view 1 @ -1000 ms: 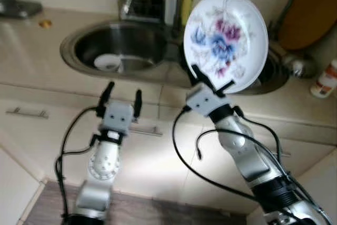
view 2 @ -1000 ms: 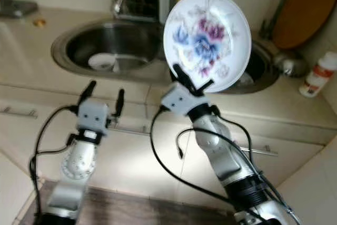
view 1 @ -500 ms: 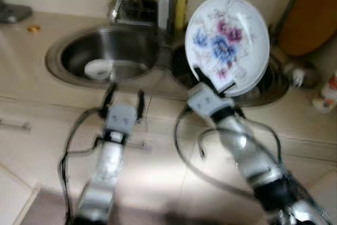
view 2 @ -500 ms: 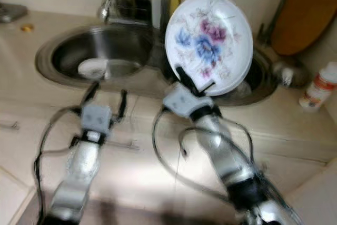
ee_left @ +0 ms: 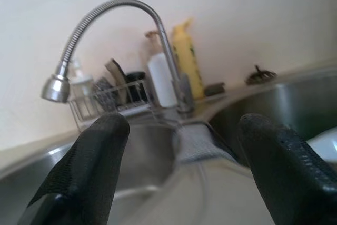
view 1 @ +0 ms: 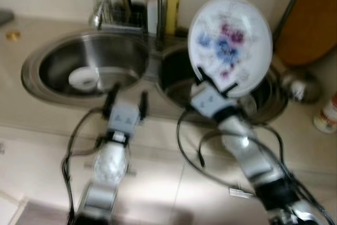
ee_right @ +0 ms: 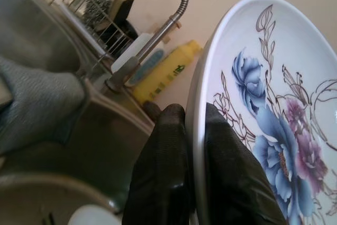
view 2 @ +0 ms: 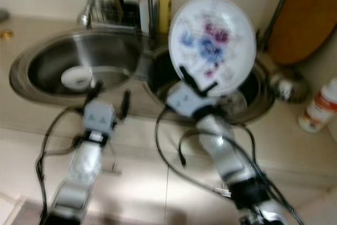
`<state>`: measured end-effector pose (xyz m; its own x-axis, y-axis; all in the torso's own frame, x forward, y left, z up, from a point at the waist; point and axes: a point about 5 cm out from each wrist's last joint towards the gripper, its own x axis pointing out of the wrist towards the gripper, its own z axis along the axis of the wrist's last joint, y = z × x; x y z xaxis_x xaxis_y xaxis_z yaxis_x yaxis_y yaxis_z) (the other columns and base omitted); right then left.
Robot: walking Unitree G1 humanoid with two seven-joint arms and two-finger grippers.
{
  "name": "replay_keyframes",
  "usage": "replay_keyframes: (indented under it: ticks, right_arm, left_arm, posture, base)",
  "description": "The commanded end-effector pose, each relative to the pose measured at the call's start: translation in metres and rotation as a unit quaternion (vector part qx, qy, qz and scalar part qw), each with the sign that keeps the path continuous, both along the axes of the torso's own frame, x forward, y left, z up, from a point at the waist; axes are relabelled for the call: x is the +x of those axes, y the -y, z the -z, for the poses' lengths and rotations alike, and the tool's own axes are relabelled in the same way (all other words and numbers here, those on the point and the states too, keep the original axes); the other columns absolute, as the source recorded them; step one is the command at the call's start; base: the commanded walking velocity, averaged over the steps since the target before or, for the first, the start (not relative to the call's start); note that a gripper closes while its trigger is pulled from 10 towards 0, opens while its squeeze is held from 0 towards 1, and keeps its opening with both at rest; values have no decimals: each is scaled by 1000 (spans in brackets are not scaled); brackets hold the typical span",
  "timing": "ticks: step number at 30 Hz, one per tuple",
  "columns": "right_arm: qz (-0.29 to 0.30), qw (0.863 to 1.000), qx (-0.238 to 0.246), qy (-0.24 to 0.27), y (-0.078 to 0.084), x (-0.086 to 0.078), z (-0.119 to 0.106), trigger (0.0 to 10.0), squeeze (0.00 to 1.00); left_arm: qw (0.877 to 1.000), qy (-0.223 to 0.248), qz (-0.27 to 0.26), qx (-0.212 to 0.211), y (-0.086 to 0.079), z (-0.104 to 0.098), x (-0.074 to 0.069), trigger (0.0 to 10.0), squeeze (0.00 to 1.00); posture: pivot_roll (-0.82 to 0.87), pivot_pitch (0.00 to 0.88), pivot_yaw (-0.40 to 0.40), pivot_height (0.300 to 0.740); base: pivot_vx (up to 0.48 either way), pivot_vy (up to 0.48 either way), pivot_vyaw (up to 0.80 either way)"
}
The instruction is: Kitchen organization
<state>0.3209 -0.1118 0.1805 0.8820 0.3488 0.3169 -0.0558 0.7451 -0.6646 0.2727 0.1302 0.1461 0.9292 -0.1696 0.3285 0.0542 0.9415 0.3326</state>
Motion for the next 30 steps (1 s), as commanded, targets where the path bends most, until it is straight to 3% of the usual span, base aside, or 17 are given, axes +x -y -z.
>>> replay_keyframes:
  ticks: [1, 7, 15, 20, 24, 26, 28, 30]
  right_arm:
    - [-25, 1000, 14, 0, -10, 0, -7, 10000, 0]
    - [-50, 999, 9, -18, -14, 1, -7, 10000, 0]
    - [-93, 988, -20, -120, -15, 8, 7, 10000, 0]
    - [-84, 978, -34, -189, -1, 26, 9, 10000, 0]
    - [-69, 964, -14, -256, 12, 42, 9, 10000, 0]
    - [-63, 962, -18, -264, 15, 45, 10, 10000, 0]
    - [-42, 955, -18, -293, 22, 51, 15, 10000, 0]
    - [-4, 938, -4, -347, 36, 59, 27, 10000, 0]
  left_arm:
    - [1000, 5, -9, 3, -6, -2, 0, 10000, 0]
    - [1000, 6, -12, 3, -6, -2, 0, 10000, 0]
    - [1000, 6, -11, 5, -6, -2, 1, 10000, 0]
    - [1000, 6, -9, 4, -4, -1, 2, 10000, 0]
    - [1000, 6, -8, 4, -4, -1, 2, 10000, 0]
    - [1000, 7, -9, 4, -4, -1, 2, 10000, 0]
    - [1000, 7, -9, 4, -4, -2, 2, 10000, 0]
    - [1000, 8, -11, 4, -4, -2, 2, 10000, 0]
  posture:
    - [109, 0, -61, 740]
    - [110, 0, -62, 740]
    - [108, 0, -58, 740]
    - [107, 0, -57, 740]
    - [110, 0, -62, 740]
    - [110, 0, -62, 740]
    - [113, 0, -64, 740]
    - [119, 0, -69, 740]
  base:
    - [0, 0, 0]
    - [0, 0, 0]
    - [0, 0, 0]
    - [0, 0, 0]
    - [0, 0, 0]
    - [0, 0, 0]
    - [0, 0, 0]
    - [0, 0, 0]
